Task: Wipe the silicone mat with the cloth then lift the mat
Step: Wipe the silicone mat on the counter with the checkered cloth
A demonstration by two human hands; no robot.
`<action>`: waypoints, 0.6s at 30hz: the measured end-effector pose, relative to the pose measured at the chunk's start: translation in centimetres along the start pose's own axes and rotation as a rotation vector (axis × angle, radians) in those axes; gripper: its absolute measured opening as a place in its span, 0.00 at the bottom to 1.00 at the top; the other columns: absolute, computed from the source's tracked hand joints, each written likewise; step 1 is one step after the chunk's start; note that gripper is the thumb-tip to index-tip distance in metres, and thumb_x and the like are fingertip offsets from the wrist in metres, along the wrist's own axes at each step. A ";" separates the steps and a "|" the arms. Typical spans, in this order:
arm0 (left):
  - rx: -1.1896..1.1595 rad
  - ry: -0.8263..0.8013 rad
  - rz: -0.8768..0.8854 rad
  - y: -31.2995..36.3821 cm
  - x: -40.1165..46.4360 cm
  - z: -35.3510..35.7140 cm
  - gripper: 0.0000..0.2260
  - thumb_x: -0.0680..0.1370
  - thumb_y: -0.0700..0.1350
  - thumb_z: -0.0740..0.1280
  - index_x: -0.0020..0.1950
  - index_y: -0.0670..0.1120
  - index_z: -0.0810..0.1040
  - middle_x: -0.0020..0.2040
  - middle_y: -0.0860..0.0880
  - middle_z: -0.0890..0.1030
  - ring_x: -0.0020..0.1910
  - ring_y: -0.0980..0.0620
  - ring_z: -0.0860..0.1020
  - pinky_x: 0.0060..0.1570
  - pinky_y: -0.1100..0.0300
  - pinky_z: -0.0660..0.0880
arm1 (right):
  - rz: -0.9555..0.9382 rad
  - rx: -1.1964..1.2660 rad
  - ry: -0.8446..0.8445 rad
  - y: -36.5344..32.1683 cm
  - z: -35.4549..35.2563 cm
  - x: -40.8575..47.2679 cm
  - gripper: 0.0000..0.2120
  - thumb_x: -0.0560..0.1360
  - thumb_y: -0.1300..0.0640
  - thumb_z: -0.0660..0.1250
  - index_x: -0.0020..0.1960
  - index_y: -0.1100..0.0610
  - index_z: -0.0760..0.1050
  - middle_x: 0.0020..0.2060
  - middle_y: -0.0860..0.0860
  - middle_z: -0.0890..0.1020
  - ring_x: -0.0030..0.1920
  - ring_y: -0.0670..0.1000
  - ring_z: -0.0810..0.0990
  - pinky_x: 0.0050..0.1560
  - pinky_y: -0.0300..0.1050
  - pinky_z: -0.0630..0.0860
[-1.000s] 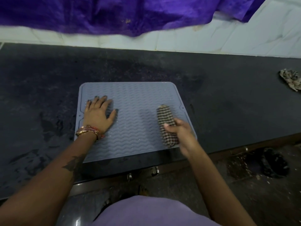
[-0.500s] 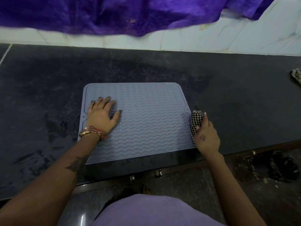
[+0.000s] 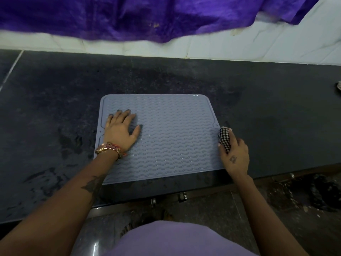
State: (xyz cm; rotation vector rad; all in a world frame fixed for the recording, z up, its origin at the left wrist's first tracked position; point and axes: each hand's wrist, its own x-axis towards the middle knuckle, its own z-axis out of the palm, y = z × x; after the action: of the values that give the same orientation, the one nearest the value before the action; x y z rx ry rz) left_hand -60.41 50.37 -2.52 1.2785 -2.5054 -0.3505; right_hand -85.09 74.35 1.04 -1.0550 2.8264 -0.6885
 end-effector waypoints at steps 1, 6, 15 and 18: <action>0.001 -0.004 0.000 0.0 0.0 0.0 0.28 0.74 0.60 0.53 0.69 0.47 0.69 0.72 0.46 0.67 0.73 0.44 0.60 0.74 0.48 0.49 | -0.001 0.071 0.011 0.3 -0.4 0.3 0.28 0.75 0.54 0.66 0.72 0.58 0.62 0.60 0.62 0.74 0.59 0.61 0.72 0.58 0.51 0.70; 0.014 -0.014 0.002 -0.2 0.1 0.2 0.28 0.74 0.61 0.52 0.70 0.48 0.69 0.72 0.47 0.67 0.73 0.45 0.60 0.74 0.48 0.48 | -0.045 0.162 0.076 0.5 -0.2 -1.3 0.23 0.73 0.52 0.68 0.64 0.58 0.67 0.52 0.55 0.79 0.49 0.56 0.76 0.45 0.48 0.73; 0.014 -0.003 0.001 0.0 0.1 0.2 0.28 0.74 0.60 0.53 0.69 0.48 0.69 0.72 0.46 0.67 0.73 0.44 0.60 0.73 0.48 0.49 | -0.057 -0.120 0.069 -0.1 0.2 -0.3 0.20 0.73 0.49 0.68 0.55 0.65 0.73 0.51 0.63 0.74 0.51 0.63 0.74 0.45 0.52 0.72; 0.017 -0.004 -0.001 -0.1 0.1 0.1 0.28 0.74 0.60 0.53 0.70 0.48 0.69 0.72 0.46 0.67 0.73 0.44 0.60 0.73 0.48 0.49 | -0.043 -0.075 0.114 -1.0 -0.2 1.0 0.22 0.75 0.49 0.66 0.62 0.63 0.70 0.55 0.62 0.74 0.53 0.62 0.74 0.46 0.53 0.73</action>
State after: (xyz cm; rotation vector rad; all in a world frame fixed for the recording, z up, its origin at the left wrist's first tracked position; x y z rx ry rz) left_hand -60.48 50.23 -2.63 1.2871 -2.5156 -0.3331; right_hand -85.25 73.12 1.77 -1.1266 2.9560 -0.6715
